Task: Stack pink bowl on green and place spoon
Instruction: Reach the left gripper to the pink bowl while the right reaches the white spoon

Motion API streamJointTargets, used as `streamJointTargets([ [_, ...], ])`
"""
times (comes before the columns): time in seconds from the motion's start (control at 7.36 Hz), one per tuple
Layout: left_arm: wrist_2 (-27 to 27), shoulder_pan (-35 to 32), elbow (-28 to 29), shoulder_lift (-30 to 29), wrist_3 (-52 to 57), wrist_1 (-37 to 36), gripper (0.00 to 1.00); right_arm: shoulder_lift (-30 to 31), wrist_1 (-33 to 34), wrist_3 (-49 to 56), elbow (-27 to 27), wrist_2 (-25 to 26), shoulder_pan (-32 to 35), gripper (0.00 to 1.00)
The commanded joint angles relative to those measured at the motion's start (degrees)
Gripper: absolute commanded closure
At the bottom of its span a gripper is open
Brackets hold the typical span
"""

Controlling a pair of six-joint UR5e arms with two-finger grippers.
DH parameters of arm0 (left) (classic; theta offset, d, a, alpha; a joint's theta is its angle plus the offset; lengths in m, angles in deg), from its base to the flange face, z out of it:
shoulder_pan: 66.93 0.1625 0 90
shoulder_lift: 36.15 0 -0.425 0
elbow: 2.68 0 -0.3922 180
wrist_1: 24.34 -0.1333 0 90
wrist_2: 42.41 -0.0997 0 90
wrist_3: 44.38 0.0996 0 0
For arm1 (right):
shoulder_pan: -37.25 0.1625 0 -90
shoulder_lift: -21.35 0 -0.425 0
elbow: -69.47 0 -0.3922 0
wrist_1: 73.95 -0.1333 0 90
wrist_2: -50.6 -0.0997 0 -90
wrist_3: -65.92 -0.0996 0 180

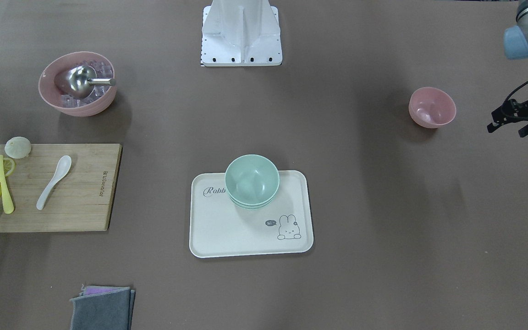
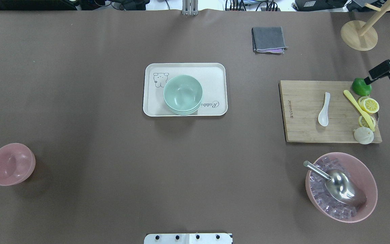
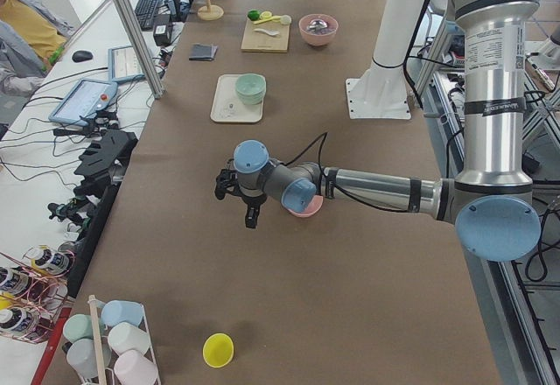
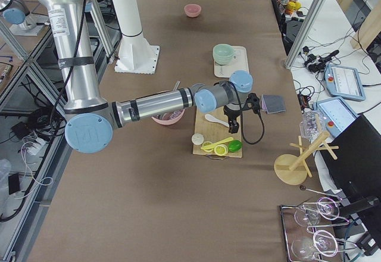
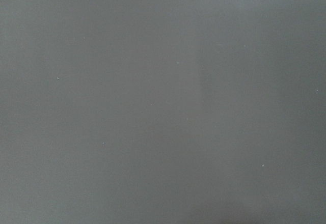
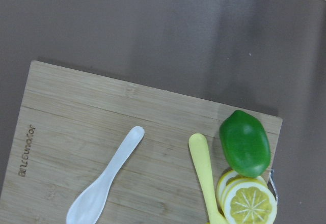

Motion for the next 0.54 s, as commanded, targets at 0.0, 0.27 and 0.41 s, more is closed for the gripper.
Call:
streamJointTargets([
  [0.0, -1.6, 6.54, -1.27, 1.63, -0.95, 1.19, 0.08, -0.56, 0.09, -2.03, -0.89, 0.28, -3.18, 0.0],
  [0.27, -1.51, 12.78, -1.18, 2.51, -0.96, 1.46, 0.12, -2.14, 0.0, -5.0, -0.89, 1.41, -6.08, 0.0],
  [0.41, -1.6, 13.94, -0.83, 2.69, -1.13, 1.98, 0.24, -2.58, 0.0, -5.89, -0.89, 2.12, -6.96, 0.0],
])
